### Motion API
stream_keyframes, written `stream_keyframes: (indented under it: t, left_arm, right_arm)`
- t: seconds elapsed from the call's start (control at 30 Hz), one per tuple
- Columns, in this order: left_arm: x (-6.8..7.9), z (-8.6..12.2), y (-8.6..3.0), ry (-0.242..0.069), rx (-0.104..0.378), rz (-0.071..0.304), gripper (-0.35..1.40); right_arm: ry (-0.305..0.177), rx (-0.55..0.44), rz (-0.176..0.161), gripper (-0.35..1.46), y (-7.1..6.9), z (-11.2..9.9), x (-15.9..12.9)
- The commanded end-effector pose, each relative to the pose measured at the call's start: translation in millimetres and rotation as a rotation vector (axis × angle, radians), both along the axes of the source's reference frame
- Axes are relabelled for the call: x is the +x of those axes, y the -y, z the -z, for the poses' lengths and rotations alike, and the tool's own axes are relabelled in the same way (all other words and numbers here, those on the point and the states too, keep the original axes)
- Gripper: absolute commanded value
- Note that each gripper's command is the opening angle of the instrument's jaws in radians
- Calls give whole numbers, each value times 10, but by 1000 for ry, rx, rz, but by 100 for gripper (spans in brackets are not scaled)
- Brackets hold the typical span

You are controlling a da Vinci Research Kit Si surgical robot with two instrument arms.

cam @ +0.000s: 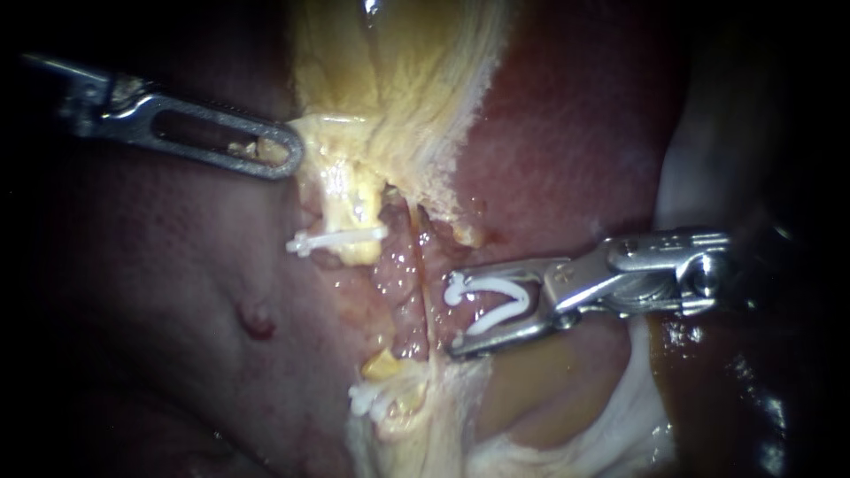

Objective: Clipping first clip right tube

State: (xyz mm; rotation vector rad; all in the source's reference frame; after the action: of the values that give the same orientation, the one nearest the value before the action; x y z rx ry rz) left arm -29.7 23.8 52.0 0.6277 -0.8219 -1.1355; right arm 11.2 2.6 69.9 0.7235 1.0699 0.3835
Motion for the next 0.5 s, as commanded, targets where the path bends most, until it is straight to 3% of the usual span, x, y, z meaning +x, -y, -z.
stream_keyframes:
  t: [0.03,0.5]
  left_arm:
    - [0,0,0,0,0,-1,-35]
    - [1,0,1,0,-1,-1,-35]
  right_arm:
    - [0,-1,1,49,0,-1,1]
    - [-1,15,6,49,2,-13,6]
